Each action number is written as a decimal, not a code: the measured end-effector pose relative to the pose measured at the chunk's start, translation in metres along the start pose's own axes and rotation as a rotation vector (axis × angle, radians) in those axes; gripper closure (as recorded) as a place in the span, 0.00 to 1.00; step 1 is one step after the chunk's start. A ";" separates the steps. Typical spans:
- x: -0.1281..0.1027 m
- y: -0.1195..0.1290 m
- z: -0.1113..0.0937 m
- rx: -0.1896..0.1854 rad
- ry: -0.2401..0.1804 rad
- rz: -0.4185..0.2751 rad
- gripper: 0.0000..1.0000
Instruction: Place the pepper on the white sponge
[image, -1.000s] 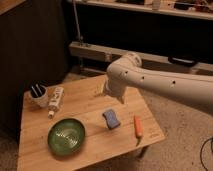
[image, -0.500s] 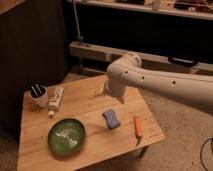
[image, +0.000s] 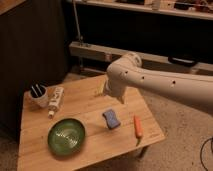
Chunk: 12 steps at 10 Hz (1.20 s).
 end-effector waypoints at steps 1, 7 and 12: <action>0.000 0.000 0.000 0.000 0.000 0.000 0.20; 0.000 0.000 0.000 0.000 0.000 0.000 0.20; 0.010 0.023 0.007 -0.039 -0.001 -0.039 0.20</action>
